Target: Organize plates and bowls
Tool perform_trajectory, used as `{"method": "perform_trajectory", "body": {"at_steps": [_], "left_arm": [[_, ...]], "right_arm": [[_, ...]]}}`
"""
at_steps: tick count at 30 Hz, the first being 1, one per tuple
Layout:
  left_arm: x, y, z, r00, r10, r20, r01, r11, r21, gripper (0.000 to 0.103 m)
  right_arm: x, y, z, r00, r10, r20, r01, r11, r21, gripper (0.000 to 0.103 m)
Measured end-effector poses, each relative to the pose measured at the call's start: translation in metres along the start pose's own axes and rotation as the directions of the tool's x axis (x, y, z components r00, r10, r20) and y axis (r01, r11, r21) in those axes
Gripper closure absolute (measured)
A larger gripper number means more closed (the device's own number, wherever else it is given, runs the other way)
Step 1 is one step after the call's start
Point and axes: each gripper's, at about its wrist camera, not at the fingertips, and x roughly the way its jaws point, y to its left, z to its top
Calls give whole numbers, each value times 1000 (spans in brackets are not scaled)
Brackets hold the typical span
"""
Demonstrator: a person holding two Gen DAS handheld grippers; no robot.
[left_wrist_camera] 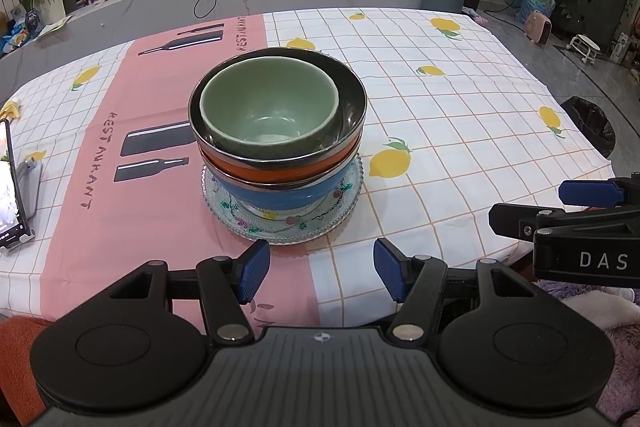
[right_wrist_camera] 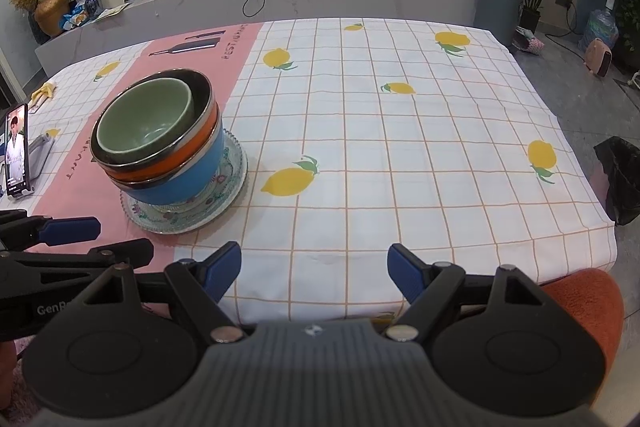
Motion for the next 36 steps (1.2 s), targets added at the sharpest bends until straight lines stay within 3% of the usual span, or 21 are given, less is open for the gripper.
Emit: {"method": "perform_trajectory", "body": {"at_steps": [36], "left_arm": [[6, 2, -1, 1000, 3, -12, -3, 1000, -3, 33]], "right_arm": [[7, 0, 0, 1000, 7, -21, -7, 1000, -3, 24]]}}
